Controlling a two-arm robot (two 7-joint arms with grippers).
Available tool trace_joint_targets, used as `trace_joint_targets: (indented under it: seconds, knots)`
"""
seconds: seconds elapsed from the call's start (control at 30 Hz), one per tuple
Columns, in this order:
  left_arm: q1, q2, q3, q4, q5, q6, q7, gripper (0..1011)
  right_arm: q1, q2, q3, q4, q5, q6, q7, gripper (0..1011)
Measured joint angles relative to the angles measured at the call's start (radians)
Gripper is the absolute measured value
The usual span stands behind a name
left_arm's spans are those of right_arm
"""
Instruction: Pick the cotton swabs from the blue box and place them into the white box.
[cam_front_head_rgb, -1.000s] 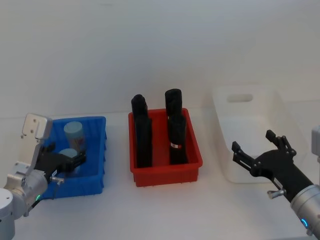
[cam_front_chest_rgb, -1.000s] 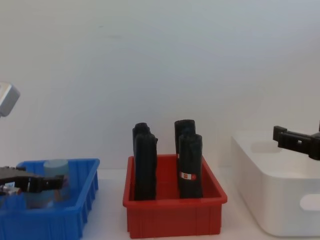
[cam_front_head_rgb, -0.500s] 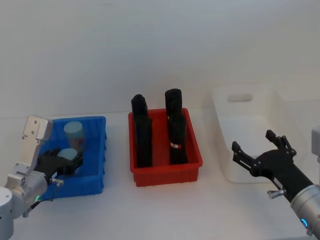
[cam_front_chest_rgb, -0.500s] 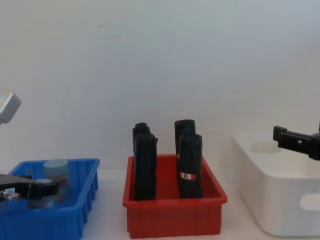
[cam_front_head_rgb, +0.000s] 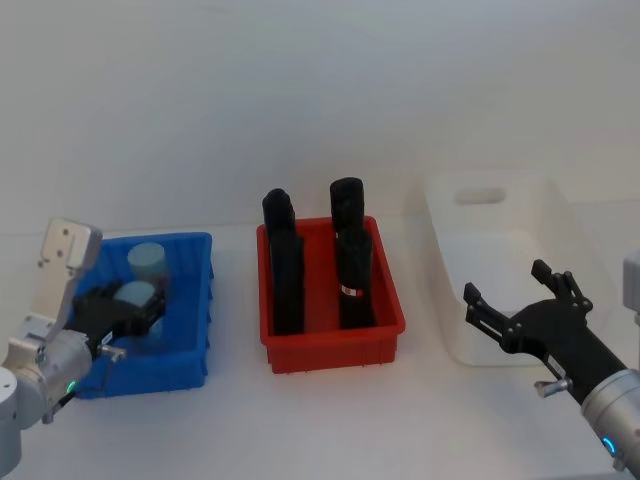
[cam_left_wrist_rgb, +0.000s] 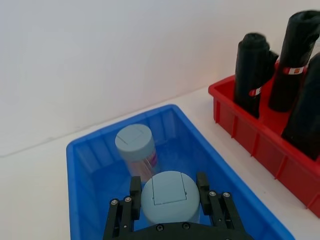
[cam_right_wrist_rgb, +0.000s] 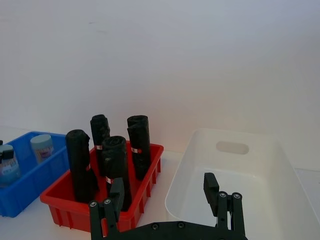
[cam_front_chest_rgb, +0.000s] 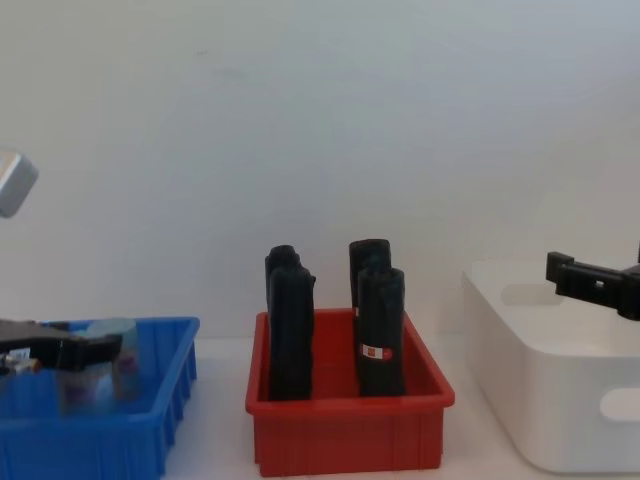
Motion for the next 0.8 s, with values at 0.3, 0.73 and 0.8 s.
trace_joint_targets:
  seconds: [0.3, 0.73, 0.8]
  knots:
    - [0.026, 0.023, -0.012, -0.126, 0.008, 0.008, -0.008, 669, 0.000, 0.000, 0.000, 0.000, 0.000, 0.000, 0.000, 1001]
    - [0.041, 0.052, -0.021, -0.271, 0.029, 0.020, -0.103, 669, 0.000, 0.000, 0.000, 0.000, 0.000, 0.000, 0.000, 1002]
    - [0.041, 0.055, -0.021, -0.282, 0.032, 0.022, -0.121, 669, 0.000, 0.000, 0.000, 0.000, 0.000, 0.000, 0.000, 1002]
